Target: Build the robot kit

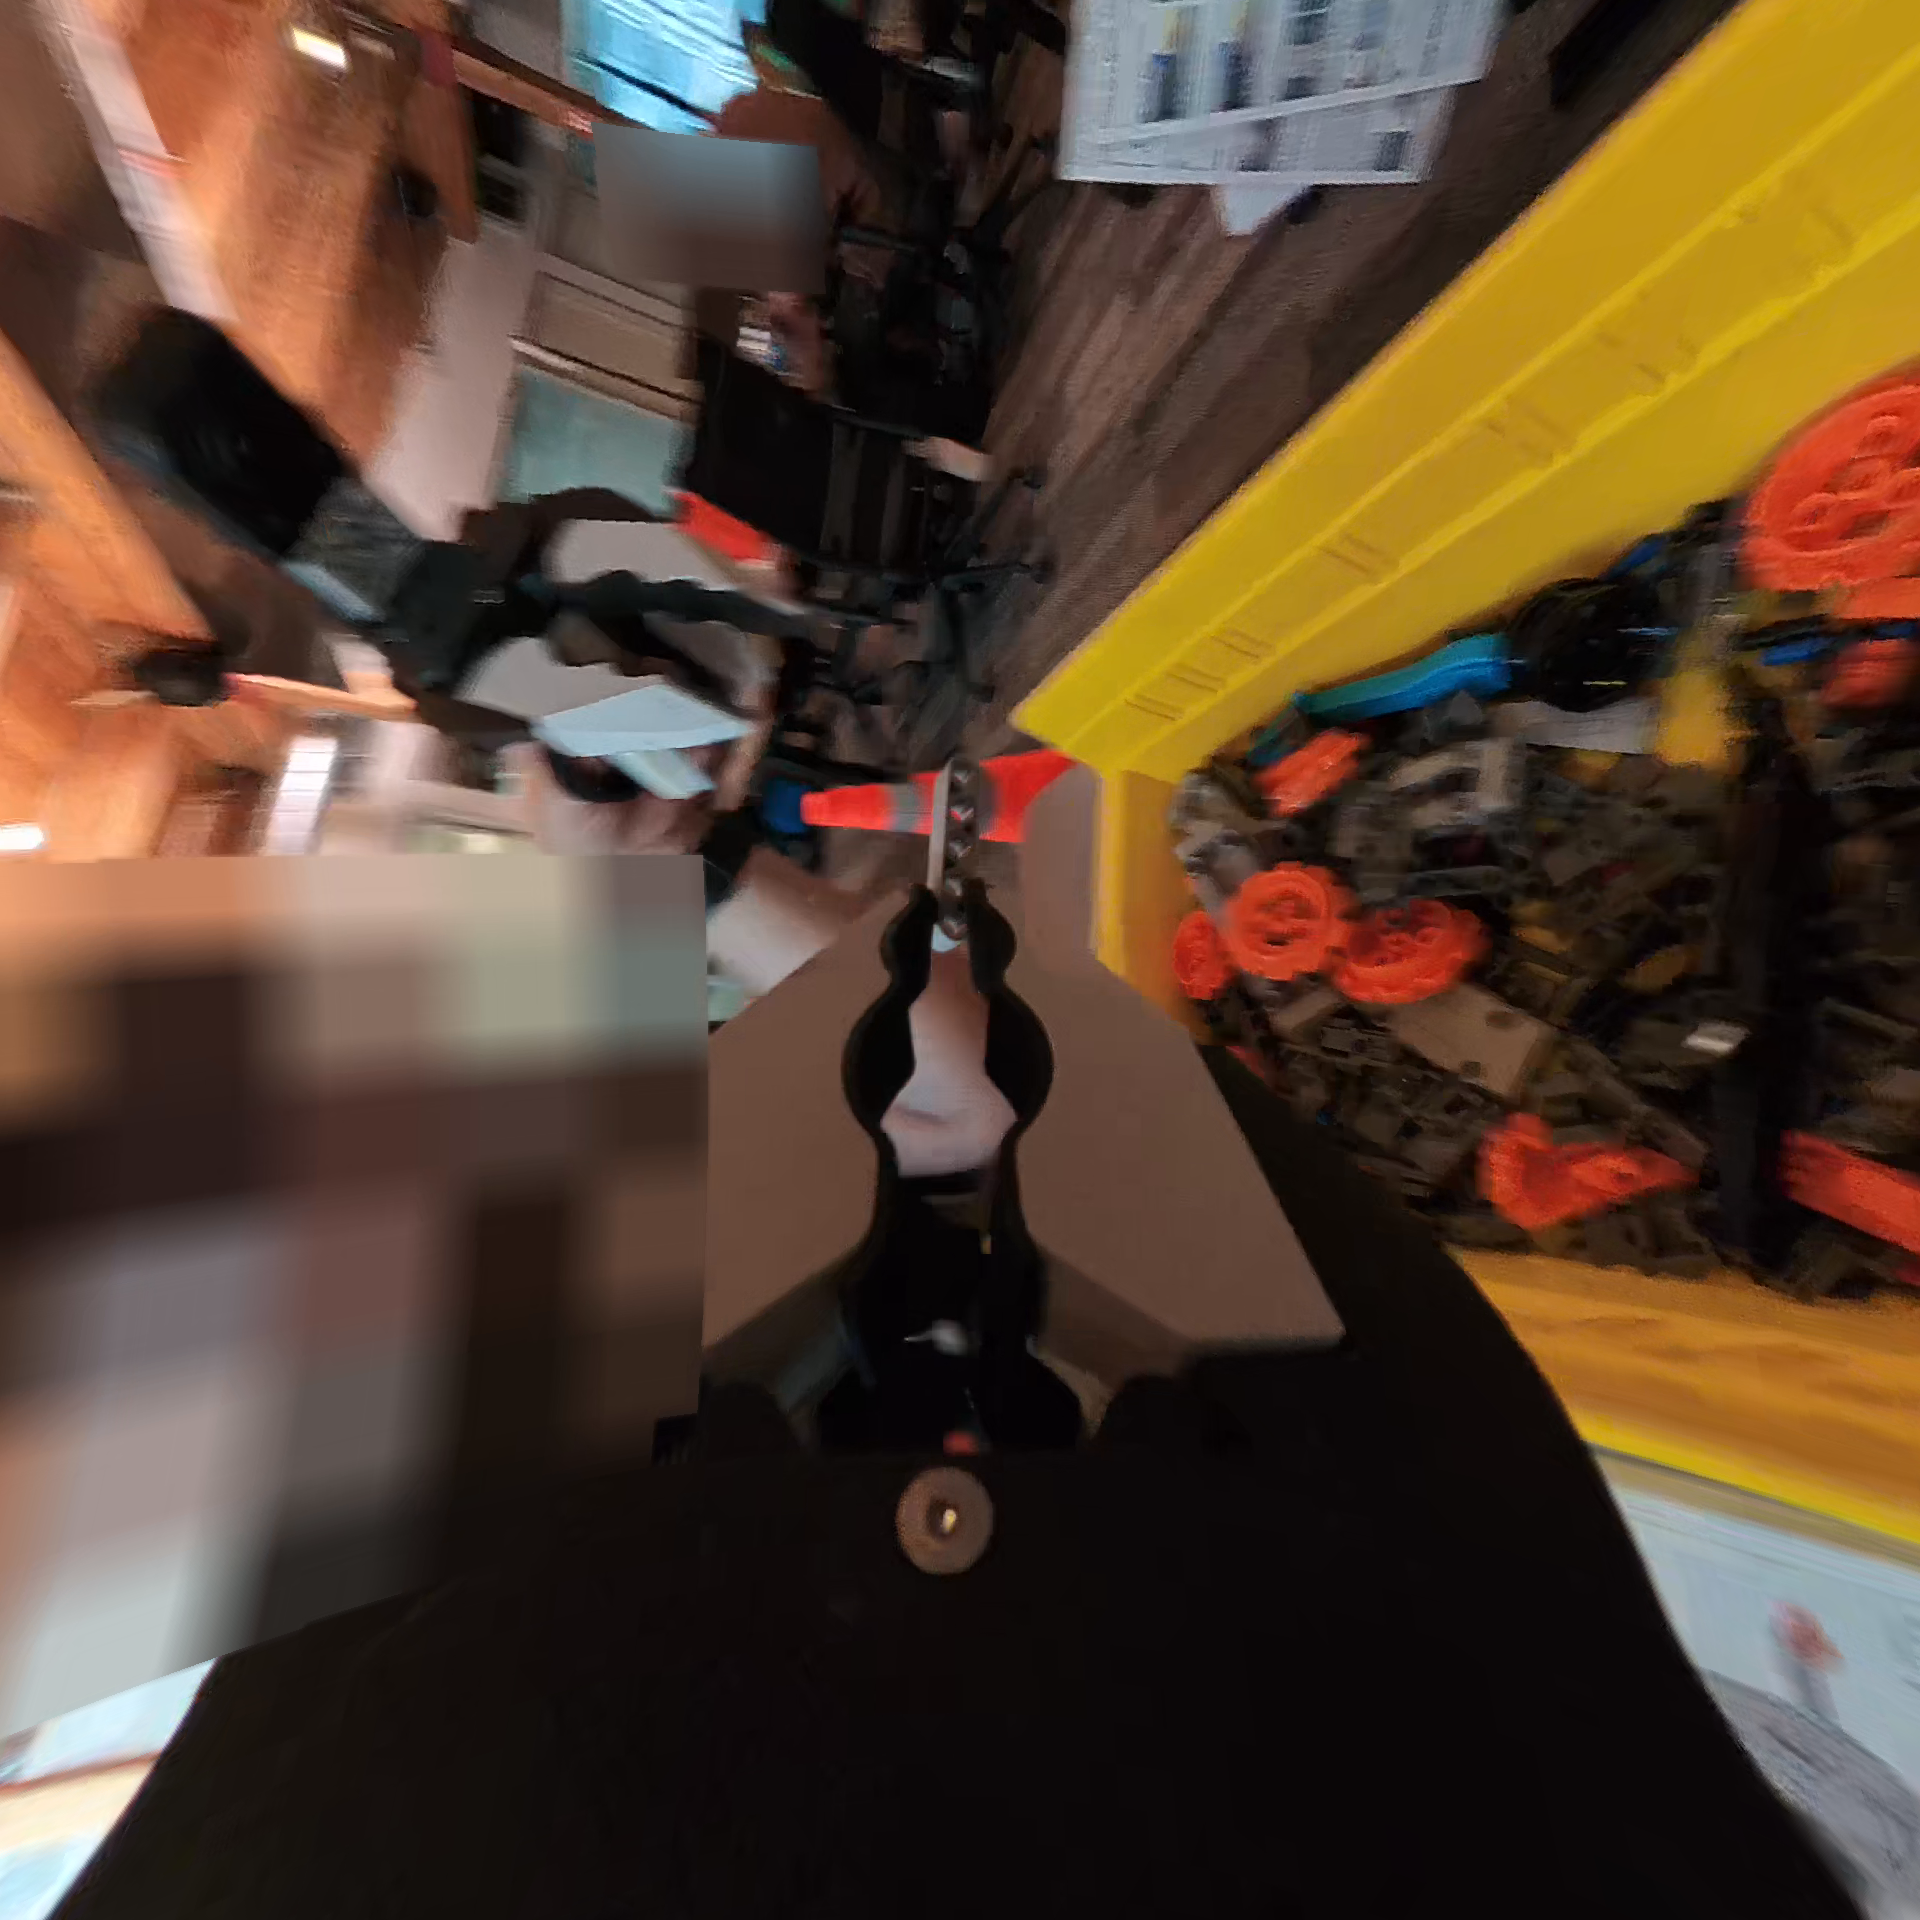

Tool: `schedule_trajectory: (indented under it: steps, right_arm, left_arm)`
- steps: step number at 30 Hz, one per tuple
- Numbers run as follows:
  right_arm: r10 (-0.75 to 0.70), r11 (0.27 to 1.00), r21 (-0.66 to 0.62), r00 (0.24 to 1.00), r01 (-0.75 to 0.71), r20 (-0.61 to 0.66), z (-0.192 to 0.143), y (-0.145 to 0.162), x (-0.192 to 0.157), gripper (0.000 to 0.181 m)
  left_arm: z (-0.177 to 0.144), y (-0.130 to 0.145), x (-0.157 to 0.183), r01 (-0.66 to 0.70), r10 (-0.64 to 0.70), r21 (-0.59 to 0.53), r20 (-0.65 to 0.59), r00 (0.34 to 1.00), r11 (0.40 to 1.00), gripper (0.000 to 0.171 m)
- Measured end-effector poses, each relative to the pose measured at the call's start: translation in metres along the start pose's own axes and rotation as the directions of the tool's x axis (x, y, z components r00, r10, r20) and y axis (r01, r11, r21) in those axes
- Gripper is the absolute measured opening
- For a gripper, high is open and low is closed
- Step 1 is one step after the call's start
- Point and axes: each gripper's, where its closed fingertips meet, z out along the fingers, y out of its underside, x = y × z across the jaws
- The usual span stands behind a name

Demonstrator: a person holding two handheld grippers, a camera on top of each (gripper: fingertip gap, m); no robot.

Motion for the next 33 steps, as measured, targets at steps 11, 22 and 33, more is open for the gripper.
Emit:
schedule_trajectory:
  steps: [11, 22, 33]
  right_arm:
    - [-0.636, 0.768, -0.540, 0.310, 0.345, -0.706, 0.010, -0.066, 0.164, 0.006]
    - [-0.723, 0.613, -0.790, 0.414, 0.016, -0.553, -0.013, 0.012, 0.183, 0.079]
    - [-0.548, 0.791, -0.609, 0.504, 0.055, -0.667, -0.004, -0.032, 0.145, 0.032]
  left_arm:
    - [0.009, 0.001, 0.004, -0.015, 0.015, -0.037, 0.011, 1.000, 0.999, 0.026]
    - [0.013, 0.001, 0.003, -0.005, 0.005, -0.050, -0.005, 1.000, 0.999, 0.026]
    - [0.015, -0.001, 0.004, -0.004, 0.004, -0.051, -0.001, 1.000, 0.999, 0.026]
